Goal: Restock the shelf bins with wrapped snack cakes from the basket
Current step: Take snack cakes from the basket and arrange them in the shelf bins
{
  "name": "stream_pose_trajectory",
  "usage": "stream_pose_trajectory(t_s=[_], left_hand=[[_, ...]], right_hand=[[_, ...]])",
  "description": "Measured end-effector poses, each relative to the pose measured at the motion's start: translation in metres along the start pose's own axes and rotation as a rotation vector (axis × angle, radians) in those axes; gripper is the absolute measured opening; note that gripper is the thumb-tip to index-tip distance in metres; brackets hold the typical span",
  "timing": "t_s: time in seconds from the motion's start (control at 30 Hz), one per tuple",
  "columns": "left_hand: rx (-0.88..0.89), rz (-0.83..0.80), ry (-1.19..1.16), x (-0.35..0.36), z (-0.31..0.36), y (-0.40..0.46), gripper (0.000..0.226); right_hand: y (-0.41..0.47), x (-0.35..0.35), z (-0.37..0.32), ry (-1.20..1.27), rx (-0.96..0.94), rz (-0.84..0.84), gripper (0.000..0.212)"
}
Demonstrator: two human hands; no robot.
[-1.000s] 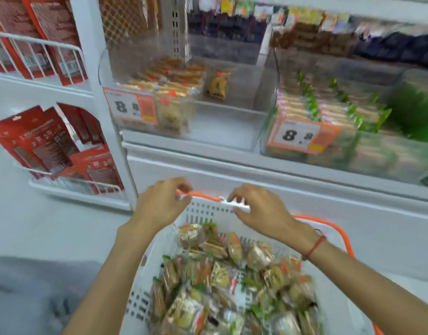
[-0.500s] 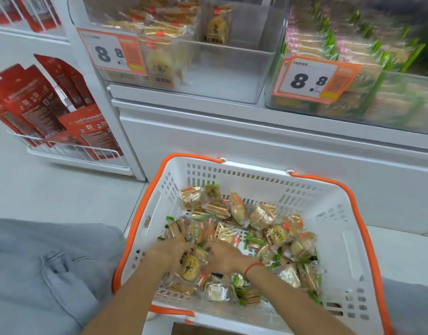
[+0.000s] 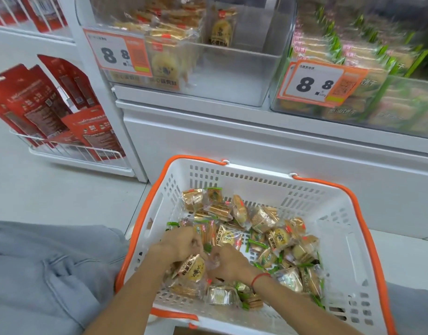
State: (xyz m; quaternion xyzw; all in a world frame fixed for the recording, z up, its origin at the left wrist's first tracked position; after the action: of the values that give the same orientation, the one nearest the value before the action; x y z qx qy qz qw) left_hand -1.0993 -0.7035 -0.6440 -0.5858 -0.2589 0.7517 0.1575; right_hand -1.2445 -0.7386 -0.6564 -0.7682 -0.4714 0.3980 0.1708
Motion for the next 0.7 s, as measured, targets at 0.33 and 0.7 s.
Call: stream_pose_trajectory(t_s=[0.33, 0.7], left_hand=[[0.038, 0.544, -0.920, -0.099, 0.004, -0.019, 0.012], [0.076, 1.291, -1.272, -0.231, 0.017, -0.087, 0.009]], right_hand=[[-0.037, -0.124, -0.057, 0.737, -0.146, 0.319, 0.053], [-0.107, -0.212, -0.218, -0.071, -0.868, 0.768, 0.036]])
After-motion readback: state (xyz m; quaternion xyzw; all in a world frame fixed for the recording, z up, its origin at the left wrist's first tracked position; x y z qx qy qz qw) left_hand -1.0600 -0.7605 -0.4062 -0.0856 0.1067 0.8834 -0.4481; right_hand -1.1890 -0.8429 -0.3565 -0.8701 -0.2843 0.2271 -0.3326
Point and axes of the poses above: each hand's wrist, its own y-axis towards the middle knuckle, its own x-axis out of the palm, z = x × y, the point moved 3 cm from there along y, towards the middle knuckle, and after that the axes turned 14 degrees about y, right-handed, at the moved point
